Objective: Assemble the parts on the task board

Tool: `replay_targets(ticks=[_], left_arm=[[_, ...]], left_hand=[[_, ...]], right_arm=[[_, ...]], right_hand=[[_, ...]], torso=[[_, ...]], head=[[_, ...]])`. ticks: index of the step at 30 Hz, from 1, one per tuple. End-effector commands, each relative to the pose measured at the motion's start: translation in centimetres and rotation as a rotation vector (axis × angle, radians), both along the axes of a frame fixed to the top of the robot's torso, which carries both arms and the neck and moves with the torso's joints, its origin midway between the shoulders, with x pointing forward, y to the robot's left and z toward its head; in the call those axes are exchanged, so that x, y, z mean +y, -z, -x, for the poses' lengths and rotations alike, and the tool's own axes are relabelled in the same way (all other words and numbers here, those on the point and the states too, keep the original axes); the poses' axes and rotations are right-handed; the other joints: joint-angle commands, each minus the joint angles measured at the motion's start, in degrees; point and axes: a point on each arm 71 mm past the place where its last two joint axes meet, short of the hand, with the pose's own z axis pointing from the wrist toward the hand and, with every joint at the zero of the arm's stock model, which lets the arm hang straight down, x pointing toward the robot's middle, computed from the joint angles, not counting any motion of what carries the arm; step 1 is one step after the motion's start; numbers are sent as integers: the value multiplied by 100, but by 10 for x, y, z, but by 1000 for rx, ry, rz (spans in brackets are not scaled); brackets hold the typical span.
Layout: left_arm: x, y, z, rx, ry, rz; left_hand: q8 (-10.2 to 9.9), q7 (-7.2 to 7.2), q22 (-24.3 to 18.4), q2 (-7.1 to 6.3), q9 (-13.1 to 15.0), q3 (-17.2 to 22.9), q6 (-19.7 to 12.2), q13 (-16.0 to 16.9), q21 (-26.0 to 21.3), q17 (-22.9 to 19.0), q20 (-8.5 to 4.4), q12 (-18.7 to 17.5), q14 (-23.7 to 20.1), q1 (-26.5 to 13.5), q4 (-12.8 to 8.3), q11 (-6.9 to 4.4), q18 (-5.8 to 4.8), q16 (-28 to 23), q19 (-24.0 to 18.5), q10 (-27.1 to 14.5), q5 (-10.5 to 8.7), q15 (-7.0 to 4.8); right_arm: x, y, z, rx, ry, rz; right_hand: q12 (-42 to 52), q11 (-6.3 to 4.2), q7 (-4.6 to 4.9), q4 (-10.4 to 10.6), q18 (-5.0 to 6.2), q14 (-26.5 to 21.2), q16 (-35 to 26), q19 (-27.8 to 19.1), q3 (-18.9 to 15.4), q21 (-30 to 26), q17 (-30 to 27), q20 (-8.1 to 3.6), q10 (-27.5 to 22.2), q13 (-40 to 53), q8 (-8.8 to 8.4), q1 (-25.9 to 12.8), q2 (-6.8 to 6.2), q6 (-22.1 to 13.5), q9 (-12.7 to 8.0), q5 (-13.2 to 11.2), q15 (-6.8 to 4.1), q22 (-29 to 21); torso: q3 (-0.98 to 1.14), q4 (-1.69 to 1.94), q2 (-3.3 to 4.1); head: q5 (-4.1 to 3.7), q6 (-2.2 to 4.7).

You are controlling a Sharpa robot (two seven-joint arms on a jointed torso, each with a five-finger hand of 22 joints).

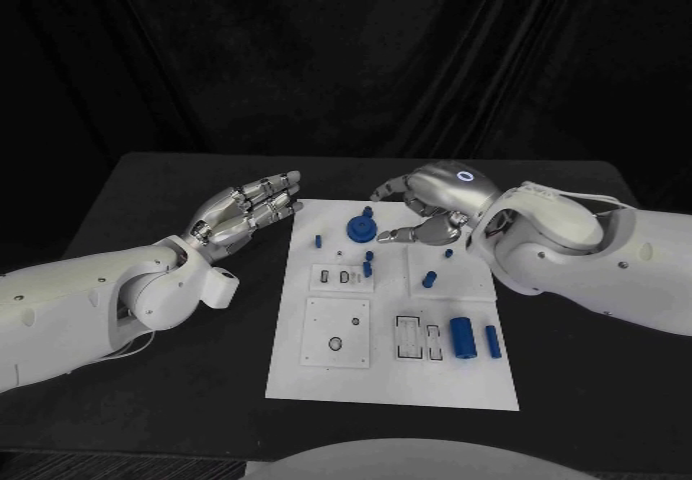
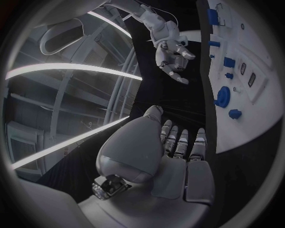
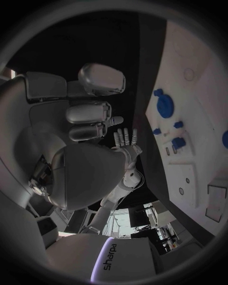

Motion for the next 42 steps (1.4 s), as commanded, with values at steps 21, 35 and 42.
replay_targets(ticks=[21, 35, 42], left_arm=[[-35, -30, -13, -96, 38, -793], [-81, -8, -11, 96, 193, -1175], [-97, -4, -11, 118, 215, -1315]], left_hand=[[1712, 408, 7109, -254, 707, -947, 2733, 8674, 7794, 8767, -573, 8126, 8132, -1897, 303, 110, -624, 8360, 6444, 7606, -2905, -249], [2378, 17, 8319, -107, 1742, -1399, 3415, 8674, 8274, 8767, -864, 8126, 8132, -2422, 300, -266, -882, 8360, 7624, 7606, -2705, -605], [2519, -65, 8315, -32, 2139, -1408, 3464, 8674, 8266, 8767, -960, 8126, 8132, -2519, 293, -354, -880, 8360, 7625, 7606, -2617, -697]], right_arm=[[-62, -29, -17, 56, 185, -123], [-69, 5, -17, 149, 225, -84], [-69, 11, -17, 183, 240, -60]], right_hand=[[15, 162, 125, -43, -13, 453, 48, 52, -300, 93, 807, 109, 599, 1508, 308, -365, 807, 623, -150, 96, 135, 933], [15, 190, 121, -85, -7, 447, 33, 47, -321, 67, 782, 128, 599, 1508, 371, -255, 1001, 823, -223, 409, 156, 926], [15, 191, 123, -97, -2, 447, 33, 40, -339, 46, 779, 135, 599, 1508, 369, -199, 1056, 872, -271, 617, 160, 920]], torso=[[173, -122, -324], [401, -320, -565], [441, -397, -579]], head=[[154, 111], [178, -313], [194, -313]])
